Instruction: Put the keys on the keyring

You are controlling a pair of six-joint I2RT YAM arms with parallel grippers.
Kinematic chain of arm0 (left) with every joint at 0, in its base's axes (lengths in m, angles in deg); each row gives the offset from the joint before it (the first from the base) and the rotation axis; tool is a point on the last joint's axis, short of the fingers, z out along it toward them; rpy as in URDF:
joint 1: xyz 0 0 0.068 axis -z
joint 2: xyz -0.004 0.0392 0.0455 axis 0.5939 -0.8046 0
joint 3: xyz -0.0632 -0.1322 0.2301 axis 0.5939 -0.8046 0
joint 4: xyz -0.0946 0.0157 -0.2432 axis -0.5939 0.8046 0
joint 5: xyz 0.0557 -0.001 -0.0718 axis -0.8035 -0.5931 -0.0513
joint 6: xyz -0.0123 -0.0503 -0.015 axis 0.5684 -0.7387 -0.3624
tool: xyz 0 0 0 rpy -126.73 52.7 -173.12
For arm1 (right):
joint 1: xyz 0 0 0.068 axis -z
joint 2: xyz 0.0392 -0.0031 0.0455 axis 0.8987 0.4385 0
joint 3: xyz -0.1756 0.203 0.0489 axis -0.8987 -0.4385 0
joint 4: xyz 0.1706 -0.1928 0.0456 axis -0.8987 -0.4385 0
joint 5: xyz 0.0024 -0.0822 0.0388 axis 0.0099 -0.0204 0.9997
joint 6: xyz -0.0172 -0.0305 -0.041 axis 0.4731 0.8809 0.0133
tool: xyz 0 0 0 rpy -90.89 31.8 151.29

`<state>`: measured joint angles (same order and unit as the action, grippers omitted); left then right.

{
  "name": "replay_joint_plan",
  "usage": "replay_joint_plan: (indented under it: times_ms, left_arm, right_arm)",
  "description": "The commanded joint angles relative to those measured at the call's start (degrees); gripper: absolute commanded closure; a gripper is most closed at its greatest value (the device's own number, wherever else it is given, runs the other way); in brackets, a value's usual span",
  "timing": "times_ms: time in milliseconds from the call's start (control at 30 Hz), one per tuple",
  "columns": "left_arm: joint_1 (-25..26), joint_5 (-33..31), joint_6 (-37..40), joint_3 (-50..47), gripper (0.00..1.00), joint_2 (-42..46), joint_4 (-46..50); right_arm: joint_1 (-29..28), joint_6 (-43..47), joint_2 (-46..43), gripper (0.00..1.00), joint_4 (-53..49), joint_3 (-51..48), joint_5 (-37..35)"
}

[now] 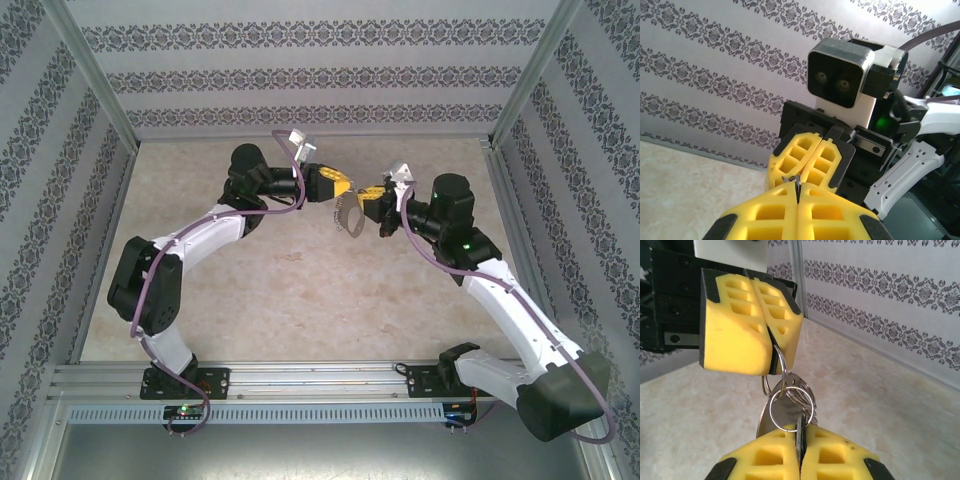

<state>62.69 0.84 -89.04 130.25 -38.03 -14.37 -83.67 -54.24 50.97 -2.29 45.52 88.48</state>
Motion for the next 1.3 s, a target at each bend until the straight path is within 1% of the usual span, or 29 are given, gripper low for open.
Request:
replay_joint_plan:
  times_ms: [0, 100, 167, 233, 333, 500, 733, 967, 1133, 1267]
  left_arm:
    - [0.4, -1.5, 9.3, 0.0, 1.0, 2.9, 9.5]
    - [0.8, -3.6, 16.2, 0.6, 1.0, 4.3, 17.9]
    - [1.5, -6.2, 22.7, 1.3, 1.0, 5.6, 25.4]
    - [2.1, -8.6, 27.4, 2.1, 1.0, 6.4, 31.3]
    - [2.9, -11.5, 31.2, 2.5, 1.0, 7.0, 34.7]
    - [3.1, -12.8, 32.3, 2.1, 1.0, 7.9, 34.7]
    - [3.2, -13.8, 32.9, 1.5, 1.0, 9.0, 34.7]
    - [3.1, -14.5, 34.7, 1.7, 1.0, 9.9, 37.1]
    - [3.1, -14.4, 35.0, 1.9, 1.0, 9.7, 37.6]
    - [3.2, -14.1, 34.9, 2.2, 1.0, 9.3, 37.6]
  right_arm:
    - [-1.5, 4.9, 0.4, 1.0, -6.6, 3.5, -6.6]
    - [-2.2, 6.3, 0.7, 1.0, -8.6, 5.1, -9.7]
    - [-2.5, 6.7, 0.9, 1.0, -9.3, 5.9, -10.7]
    - [-2.7, 7.0, 1.3, 1.0, -9.9, 6.8, -11.0]
    - [-3.2, 7.4, 2.3, 1.0, -11.0, 8.1, -11.3]
    - [-3.9, 8.3, 3.8, 1.0, -12.7, 9.5, -12.9]
    - [-6.2, 12.5, 6.8, 1.0, -18.9, 12.6, -21.7]
    - [-7.0, 15.2, 8.3, 1.0, -20.8, 13.5, -29.7]
    - [-7.1, 14.8, 8.0, 1.0, -19.8, 13.3, -30.1]
    - [-7.9, 14.5, 8.0, 1.0, -19.6, 13.6, -28.5]
